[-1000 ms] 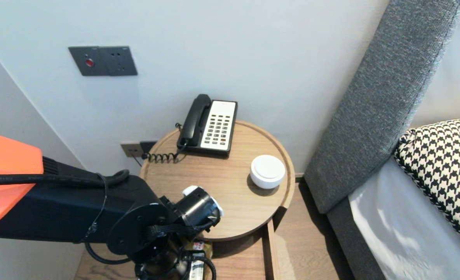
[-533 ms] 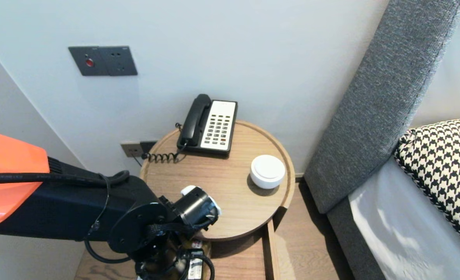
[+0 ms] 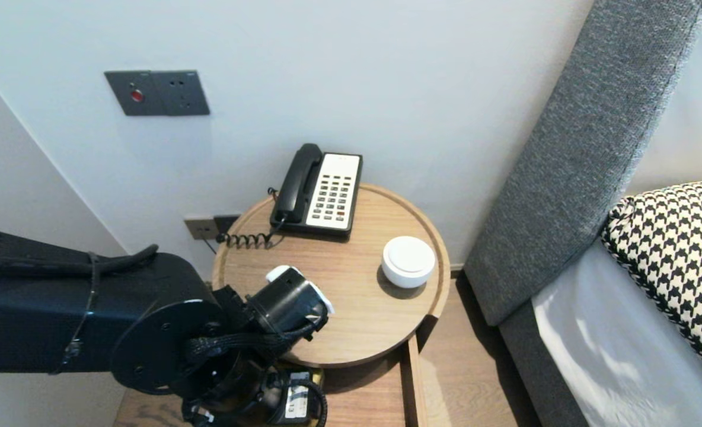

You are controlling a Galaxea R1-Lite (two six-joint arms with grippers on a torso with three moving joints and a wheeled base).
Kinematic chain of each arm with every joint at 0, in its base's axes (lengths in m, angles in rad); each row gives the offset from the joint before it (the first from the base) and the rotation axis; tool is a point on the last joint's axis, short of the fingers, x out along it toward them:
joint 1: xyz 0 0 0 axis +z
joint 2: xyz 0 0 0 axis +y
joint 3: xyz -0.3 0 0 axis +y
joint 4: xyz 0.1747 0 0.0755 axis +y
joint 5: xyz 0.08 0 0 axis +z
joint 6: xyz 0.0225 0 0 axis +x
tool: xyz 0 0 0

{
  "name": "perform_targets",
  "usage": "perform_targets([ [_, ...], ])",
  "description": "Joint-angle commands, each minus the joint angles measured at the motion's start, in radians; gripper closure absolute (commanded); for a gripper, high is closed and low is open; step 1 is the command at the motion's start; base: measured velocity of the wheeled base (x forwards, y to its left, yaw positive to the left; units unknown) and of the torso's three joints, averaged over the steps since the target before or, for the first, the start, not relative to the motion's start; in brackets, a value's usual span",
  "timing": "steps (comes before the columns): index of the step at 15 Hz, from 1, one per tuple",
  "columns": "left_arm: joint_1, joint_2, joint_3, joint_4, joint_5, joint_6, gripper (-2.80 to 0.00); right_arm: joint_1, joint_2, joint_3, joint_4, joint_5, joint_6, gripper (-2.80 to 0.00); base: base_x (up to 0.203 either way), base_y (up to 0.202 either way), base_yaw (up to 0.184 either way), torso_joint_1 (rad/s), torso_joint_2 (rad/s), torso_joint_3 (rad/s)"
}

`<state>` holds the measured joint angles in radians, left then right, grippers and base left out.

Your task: Put the tissue on the table in the drawer one by one, then put the remote controls on the table in the drawer one by one

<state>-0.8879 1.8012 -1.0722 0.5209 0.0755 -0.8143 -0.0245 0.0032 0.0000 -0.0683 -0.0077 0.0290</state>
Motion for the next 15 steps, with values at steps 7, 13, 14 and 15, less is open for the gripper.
perform_targets([
  [7,-0.009,-0.183,-0.137,0.075,0.002,-0.004,0.00,0.000,0.001,0.026,-0.001,0.000,0.000,0.00,0.000,0.000,0.000,0.000,0.00,0.000],
  [13,-0.009,-0.142,-0.331,0.114,0.003,0.022,0.00,0.000,0.001,0.026,-0.001,0.000,0.000,0.00,0.000,0.000,0.000,0.000,0.00,0.000],
  [14,-0.009,-0.114,-0.376,0.117,0.004,0.029,0.00,0.000,0.001,0.026,-0.001,0.000,0.000,0.00,0.000,0.000,0.000,0.000,0.00,0.000],
  [15,-0.008,-0.089,-0.425,0.119,0.006,0.039,0.00,0.000,0.001,0.026,-0.001,0.000,0.000,0.00,0.000,0.000,0.000,0.000,0.00,0.000],
])
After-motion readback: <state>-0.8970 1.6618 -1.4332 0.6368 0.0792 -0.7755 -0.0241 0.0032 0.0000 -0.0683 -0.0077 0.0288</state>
